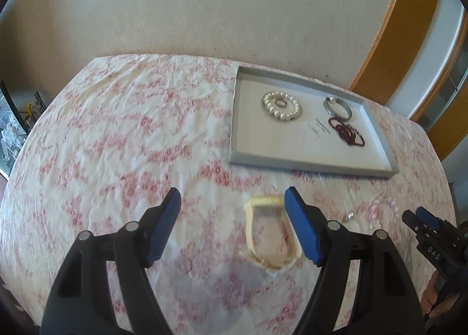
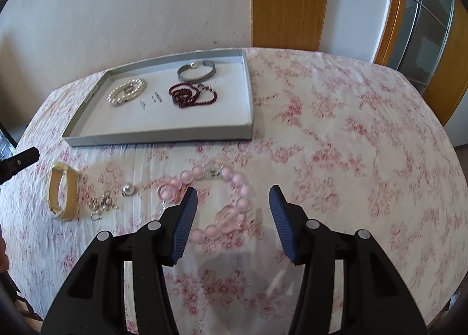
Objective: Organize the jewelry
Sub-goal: 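Close the right tool on the pink bead bracelet while the left tool closes on the cream watch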
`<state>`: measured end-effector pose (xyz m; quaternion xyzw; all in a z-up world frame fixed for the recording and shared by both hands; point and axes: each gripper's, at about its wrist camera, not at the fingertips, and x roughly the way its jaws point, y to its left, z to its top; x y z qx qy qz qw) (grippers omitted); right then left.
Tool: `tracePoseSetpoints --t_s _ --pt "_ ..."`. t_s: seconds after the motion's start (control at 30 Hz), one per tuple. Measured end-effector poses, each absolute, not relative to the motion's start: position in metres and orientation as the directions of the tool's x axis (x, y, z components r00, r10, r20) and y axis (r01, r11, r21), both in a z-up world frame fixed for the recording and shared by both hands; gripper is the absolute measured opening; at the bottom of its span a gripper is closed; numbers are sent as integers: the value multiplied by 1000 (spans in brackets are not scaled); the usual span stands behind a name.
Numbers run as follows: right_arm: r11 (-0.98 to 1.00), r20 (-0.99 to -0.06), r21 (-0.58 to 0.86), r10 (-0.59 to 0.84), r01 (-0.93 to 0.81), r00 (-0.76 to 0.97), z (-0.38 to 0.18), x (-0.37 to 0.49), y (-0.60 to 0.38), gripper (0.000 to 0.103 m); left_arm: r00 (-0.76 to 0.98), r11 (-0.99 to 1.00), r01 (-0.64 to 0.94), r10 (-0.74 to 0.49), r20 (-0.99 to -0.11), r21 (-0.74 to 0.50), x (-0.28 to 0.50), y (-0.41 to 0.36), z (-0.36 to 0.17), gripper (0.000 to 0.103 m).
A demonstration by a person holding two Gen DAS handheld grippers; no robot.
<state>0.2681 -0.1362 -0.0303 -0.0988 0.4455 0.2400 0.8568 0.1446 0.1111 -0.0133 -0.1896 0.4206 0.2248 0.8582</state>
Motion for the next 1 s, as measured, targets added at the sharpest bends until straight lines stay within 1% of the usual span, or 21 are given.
tracePoseSetpoints --t_s 0.3,0.5,0.7,0.9,0.97,1.0 --pt "888 -823 60 302 -455 482 -46 270 -137 53 545 857 -496 180 -819 -141 142 94 -24 76" --pt "902 -827 50 278 -428 489 -54 280 -135 49 545 873 -466 155 -824 -143 148 86 -30 77" --pt "907 -826 33 261 -420 500 -57 288 -132 47 545 880 -456 156 -824 -135 152 81 -34 78" --pt "896 -817 4 259 -444 516 -63 289 -125 37 538 877 -462 159 -828 -131 154 82 -39 80" --pt "890 -815 -1 264 -456 516 -62 288 -123 23 535 877 -463 160 -830 -129 155 83 -40 81" --pt "886 -815 -2 268 -464 514 -62 287 -122 19 532 877 -464 161 -832 -127 156 84 -41 81"
